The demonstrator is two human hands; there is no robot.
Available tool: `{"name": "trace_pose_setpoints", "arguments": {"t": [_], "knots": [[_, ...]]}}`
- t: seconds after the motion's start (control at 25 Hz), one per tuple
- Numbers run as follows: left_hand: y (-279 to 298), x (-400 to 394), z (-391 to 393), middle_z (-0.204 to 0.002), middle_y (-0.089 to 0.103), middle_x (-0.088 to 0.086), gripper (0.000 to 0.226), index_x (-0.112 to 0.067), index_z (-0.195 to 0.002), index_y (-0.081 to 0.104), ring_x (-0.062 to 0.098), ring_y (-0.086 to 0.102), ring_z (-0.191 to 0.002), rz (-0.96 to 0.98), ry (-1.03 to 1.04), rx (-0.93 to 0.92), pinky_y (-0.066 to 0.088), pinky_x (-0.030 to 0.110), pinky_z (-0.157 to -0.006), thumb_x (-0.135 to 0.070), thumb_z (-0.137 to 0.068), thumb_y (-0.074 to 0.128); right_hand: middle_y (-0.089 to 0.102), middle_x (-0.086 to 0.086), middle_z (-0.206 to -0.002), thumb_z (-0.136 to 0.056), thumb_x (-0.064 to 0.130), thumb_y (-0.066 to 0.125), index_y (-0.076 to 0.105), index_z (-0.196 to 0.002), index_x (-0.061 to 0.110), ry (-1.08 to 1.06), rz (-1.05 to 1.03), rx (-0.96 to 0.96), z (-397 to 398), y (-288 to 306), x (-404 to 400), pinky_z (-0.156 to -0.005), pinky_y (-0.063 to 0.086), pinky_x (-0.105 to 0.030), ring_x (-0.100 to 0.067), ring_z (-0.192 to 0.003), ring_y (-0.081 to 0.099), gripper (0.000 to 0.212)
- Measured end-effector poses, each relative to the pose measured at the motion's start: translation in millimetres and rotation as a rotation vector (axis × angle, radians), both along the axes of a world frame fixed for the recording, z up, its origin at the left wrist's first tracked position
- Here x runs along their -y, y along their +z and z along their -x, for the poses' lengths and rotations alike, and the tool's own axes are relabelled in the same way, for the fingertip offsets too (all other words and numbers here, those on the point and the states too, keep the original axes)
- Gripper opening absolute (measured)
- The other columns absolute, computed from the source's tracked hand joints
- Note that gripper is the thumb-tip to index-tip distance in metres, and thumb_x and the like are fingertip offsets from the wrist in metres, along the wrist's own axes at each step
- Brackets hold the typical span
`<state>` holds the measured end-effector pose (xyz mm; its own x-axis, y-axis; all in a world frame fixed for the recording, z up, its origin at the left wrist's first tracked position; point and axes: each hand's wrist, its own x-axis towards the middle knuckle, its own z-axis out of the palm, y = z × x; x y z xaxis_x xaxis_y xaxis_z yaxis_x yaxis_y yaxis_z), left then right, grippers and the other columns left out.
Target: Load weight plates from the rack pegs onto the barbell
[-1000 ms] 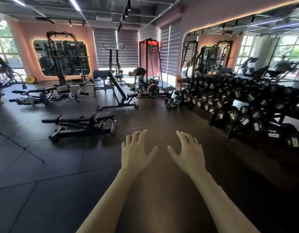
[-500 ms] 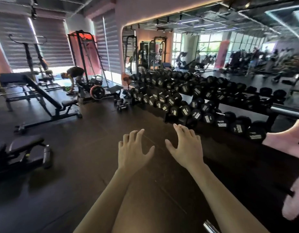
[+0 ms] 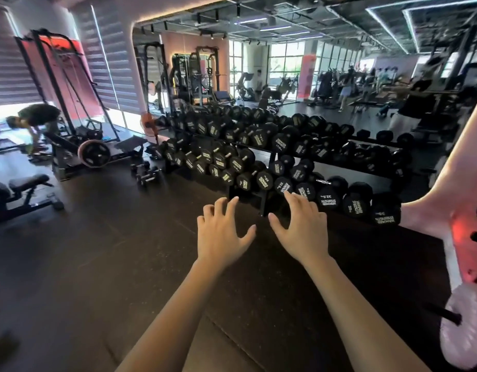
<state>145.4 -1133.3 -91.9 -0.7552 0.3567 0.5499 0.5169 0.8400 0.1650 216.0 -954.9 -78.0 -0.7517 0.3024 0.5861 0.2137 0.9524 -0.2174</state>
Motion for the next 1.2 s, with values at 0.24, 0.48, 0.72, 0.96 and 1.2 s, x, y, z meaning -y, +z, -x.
{"name": "trace_pose_setpoints", "arguments": {"t": [0.24, 0.48, 0.72, 0.96, 1.2], "knots": [[-21, -85, 160, -0.147, 0.039, 0.003, 0.081, -0.025, -0.148, 0.032, 0.030, 0.039, -0.126, 0.015, -0.167, 0.032, 0.043, 0.046, -0.097, -0.074, -0.083, 0.036, 0.048, 0.000, -0.140, -0.088, 0.060, 0.047, 0.037, -0.142, 0.023, -0.221, -0.044, 0.037, 120, -18, -73, -0.091, 0.044, -0.040, -0.020, -0.125, 0.047, 0.066], [-9, -222, 270, -0.148, 0.039, 0.002, 0.081, -0.026, -0.148, 0.033, 0.030, 0.036, -0.129, 0.008, -0.488, 0.068, 0.040, 0.046, -0.099, -0.074, -0.083, 0.039, 0.044, 0.000, -0.145, -0.089, 0.059, 0.045, 0.037, -0.144, 0.023, -0.539, 0.011, 0.018, 185, -4, -164, -0.097, 0.042, -0.043, -0.020, -0.131, 0.042, 0.066], [-23, -384, 277, -0.152, 0.033, 0.001, 0.080, -0.028, -0.149, 0.028, 0.028, 0.028, -0.138, 0.047, -0.807, 0.131, 0.033, 0.049, -0.108, -0.073, -0.084, 0.043, 0.054, -0.002, -0.135, -0.086, 0.058, 0.047, 0.047, -0.137, 0.020, -0.838, 0.008, -0.017, 177, -26, -282, -0.086, 0.046, -0.043, -0.025, -0.116, 0.054, 0.064], [-22, -569, 254, -0.148, 0.036, -0.002, 0.078, -0.030, -0.147, 0.030, 0.027, 0.033, -0.132, 0.042, -1.008, 0.138, 0.034, 0.047, -0.107, -0.073, -0.083, 0.043, 0.063, -0.004, -0.114, -0.082, 0.054, 0.053, 0.055, -0.118, 0.014, -1.036, -0.042, -0.111, 143, -28, -432, -0.072, 0.046, -0.040, -0.030, -0.095, 0.059, 0.055], [-6, -722, 238, -0.145, 0.038, -0.003, 0.077, -0.028, -0.145, 0.032, 0.025, 0.036, -0.128, -0.007, -1.172, 0.115, 0.037, 0.044, -0.103, -0.072, -0.082, 0.043, 0.058, -0.006, -0.126, -0.085, 0.053, 0.055, 0.051, -0.130, 0.011, -1.154, -0.025, -0.146, 121, -9, -557, -0.085, 0.047, -0.045, -0.029, -0.112, 0.055, 0.061]]}}
